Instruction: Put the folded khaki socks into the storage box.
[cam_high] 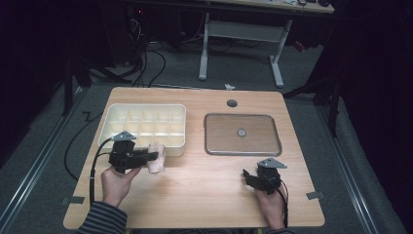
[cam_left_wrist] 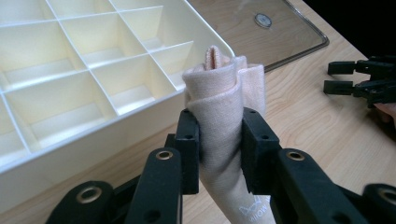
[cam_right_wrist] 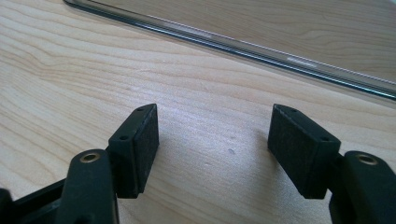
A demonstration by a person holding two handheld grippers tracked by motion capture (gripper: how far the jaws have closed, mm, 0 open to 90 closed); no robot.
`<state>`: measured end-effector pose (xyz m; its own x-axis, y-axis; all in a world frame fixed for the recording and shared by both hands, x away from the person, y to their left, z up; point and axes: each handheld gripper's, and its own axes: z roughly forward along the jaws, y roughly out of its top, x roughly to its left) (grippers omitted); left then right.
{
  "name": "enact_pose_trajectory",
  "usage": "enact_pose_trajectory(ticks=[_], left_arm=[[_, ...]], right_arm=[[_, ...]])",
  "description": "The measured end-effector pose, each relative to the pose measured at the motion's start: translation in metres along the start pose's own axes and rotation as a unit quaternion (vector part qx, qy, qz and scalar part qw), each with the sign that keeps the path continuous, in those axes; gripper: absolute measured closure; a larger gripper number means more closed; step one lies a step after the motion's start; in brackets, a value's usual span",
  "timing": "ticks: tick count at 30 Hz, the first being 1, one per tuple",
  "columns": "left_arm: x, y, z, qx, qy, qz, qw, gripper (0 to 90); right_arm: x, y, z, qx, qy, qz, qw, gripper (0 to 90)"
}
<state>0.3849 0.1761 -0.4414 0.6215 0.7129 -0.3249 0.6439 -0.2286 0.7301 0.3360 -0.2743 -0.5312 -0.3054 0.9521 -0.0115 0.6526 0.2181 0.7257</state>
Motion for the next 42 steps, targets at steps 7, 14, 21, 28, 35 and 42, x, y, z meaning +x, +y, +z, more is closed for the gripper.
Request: enact_pose_trajectory(ticks=[7, 14, 21, 28, 35, 42], left_arm=[[0.006, 0.011, -0.001, 0.001, -0.001, -0.003, 1.0, 71.7], [0.015, 0.02, -0.005, 0.003, 0.003, -0.005, 1.0, 71.7], [0.023, 0.029, -0.009, -0.006, -0.003, -0.012, 0.9999, 71.9], [0.032, 0.041, -0.008, -0.014, -0.009, -0.019, 0.9997, 72.0], [0.045, 0.043, -0.007, -0.006, 0.006, -0.03, 0.9995, 72.0], [0.049, 0.054, -0.006, -0.002, 0.01, -0.022, 0.9997, 72.0]], right_arm=[[0.0, 0.0, 0.0, 0.0, 0.0, 0.0, 1.0, 33.8], [0.0, 0.0, 0.0, 0.0, 0.0, 0.0, 1.0, 33.8], [0.0, 0.0, 0.0, 0.0, 0.0, 0.0, 1.0, 33.8], [0.0, 0.0, 0.0, 0.0, -0.001, 0.0, 1.0, 33.8], [0.0, 0.0, 0.0, 0.0, -0.002, -0.001, 1.0, 33.8], [0.0, 0.0, 0.0, 0.001, -0.002, -0.001, 1.0, 33.8]])
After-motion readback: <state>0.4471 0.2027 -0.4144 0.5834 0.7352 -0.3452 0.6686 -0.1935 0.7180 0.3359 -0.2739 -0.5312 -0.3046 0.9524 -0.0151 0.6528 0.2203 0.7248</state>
